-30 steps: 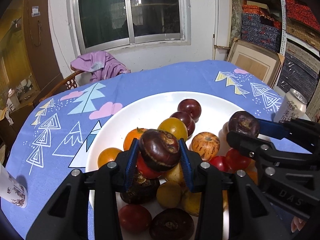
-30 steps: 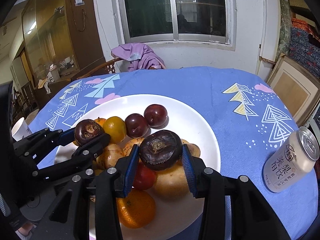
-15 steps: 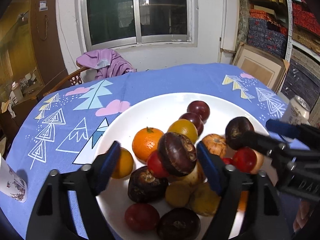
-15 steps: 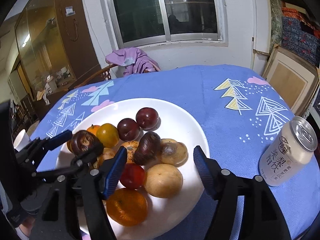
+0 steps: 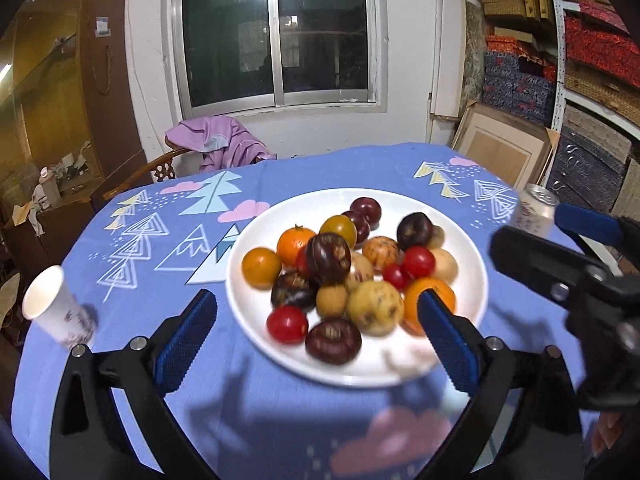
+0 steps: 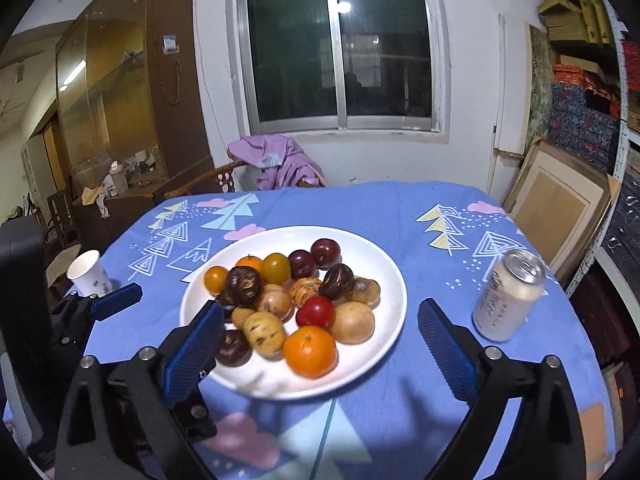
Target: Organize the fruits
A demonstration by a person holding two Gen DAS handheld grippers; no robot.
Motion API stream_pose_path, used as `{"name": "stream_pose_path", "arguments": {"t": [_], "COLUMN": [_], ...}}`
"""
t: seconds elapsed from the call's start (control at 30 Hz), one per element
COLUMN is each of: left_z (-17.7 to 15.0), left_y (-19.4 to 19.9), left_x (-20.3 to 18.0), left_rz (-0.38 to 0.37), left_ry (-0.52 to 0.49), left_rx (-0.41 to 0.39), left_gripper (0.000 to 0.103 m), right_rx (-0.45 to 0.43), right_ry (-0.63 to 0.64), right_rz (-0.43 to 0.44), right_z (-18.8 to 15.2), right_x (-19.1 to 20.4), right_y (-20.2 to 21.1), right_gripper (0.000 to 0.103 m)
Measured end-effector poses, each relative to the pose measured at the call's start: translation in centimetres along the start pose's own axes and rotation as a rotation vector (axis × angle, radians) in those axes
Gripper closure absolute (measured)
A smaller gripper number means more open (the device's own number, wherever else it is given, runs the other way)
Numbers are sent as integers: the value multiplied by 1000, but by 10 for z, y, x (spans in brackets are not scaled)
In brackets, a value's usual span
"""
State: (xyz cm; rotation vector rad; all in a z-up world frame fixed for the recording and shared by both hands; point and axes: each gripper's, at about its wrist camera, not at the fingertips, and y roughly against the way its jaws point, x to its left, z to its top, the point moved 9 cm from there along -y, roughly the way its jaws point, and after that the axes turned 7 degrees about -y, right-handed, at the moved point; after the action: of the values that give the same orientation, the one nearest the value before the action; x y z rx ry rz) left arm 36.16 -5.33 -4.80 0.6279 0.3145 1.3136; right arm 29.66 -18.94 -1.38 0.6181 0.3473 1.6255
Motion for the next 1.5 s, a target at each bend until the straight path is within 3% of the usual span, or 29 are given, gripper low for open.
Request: {"name": "stream_pose_path", "arguments": {"t": [0.17,0.43,0.67,0.97,1.2,1.37,1.5], "left_z": [-26,-51,-52,-54,-54,-59,-62], "left_y": [40,81,77,76,76,70,67], "left_x": [11,24,16,9,10,3,6], "left_rz": [-6,12,53,79,153,118,144], "left_ry": [58,109,60,38,6,-10,2], "left_rx": [-2,-26,-5,9,-8,27,52], "left_gripper": [4,4,4,4,4,4,4], "right_rx": [-35,-105,-52,-44,-60,-59,-74], "right_ry": [-57,-15,-14,-21,-29,-42,-36], "right_rz": [6,-35,-19,-28,-21,-21,-23], "right_z": [-28,-58,-69,-66,-63,-62,-60], "right_x": [-7,-10,-5,-7,-7,-9,-9], "right_y": [37,63,54,53,57,57,60], "right_gripper": [3,3,3,3,3,3,3]}}
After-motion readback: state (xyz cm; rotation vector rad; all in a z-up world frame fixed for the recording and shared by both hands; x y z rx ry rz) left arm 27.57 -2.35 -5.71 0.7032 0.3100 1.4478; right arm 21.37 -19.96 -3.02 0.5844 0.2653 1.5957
